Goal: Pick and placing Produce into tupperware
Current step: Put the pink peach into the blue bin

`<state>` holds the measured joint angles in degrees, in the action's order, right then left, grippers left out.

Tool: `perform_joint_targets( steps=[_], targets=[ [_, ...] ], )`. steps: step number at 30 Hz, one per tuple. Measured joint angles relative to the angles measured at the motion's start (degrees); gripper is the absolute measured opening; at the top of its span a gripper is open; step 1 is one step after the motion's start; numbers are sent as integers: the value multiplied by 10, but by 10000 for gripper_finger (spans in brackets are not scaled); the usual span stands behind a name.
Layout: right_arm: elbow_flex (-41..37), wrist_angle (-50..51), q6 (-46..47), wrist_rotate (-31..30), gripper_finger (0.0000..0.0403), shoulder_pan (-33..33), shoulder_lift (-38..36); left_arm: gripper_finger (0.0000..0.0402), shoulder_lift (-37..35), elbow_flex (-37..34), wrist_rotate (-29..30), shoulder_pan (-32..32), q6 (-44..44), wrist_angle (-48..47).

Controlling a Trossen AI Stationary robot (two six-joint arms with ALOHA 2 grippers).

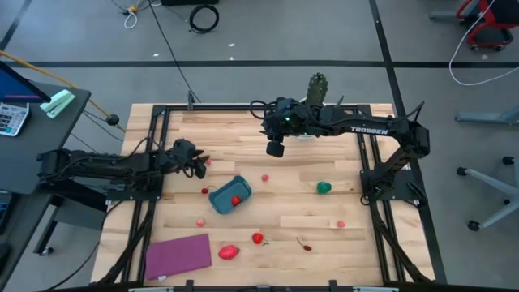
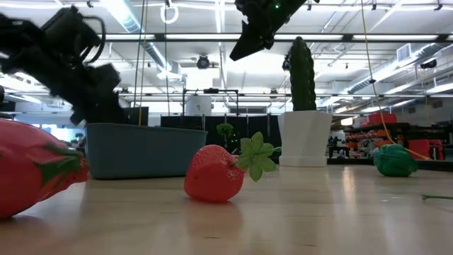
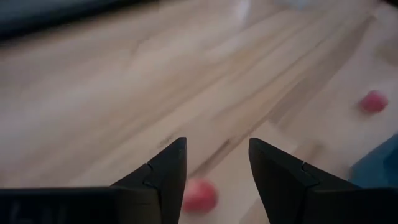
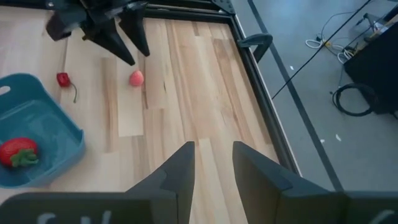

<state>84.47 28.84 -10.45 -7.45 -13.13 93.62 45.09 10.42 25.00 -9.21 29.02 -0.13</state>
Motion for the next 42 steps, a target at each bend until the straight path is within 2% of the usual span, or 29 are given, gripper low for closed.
perform_joint_targets(
  steps=[4, 8, 13, 18, 21, 28, 35, 42],
  targets=[
    [0, 0, -1, 0, 116, 0, 0, 177, 9, 79, 0, -3, -69, -94],
    [0, 0, -1, 0, 116, 0, 0, 181, 51, 141, -14, -29, -104, -225],
    [0, 2, -1, 0, 116, 0, 0, 189, 136, 169, -87, -78, -177, -205],
    [0, 10, 1, 0, 116, 0, 0, 192, 225, 192, -111, -125, -194, -245],
    [0, 18, 1, 0, 116, 0, 0, 189, 258, 193, -168, -136, -229, -236],
    [0, 18, 1, 0, 116, 0, 0, 180, 271, 195, -177, -136, -242, -221],
    [0, 18, 2, 0, 116, 0, 0, 189, 271, 194, -206, -125, -237, -221],
    [0, 19, 4, 0, 116, 0, 0, 189, 271, 194, -208, -105, -228, -221]
  ],
)
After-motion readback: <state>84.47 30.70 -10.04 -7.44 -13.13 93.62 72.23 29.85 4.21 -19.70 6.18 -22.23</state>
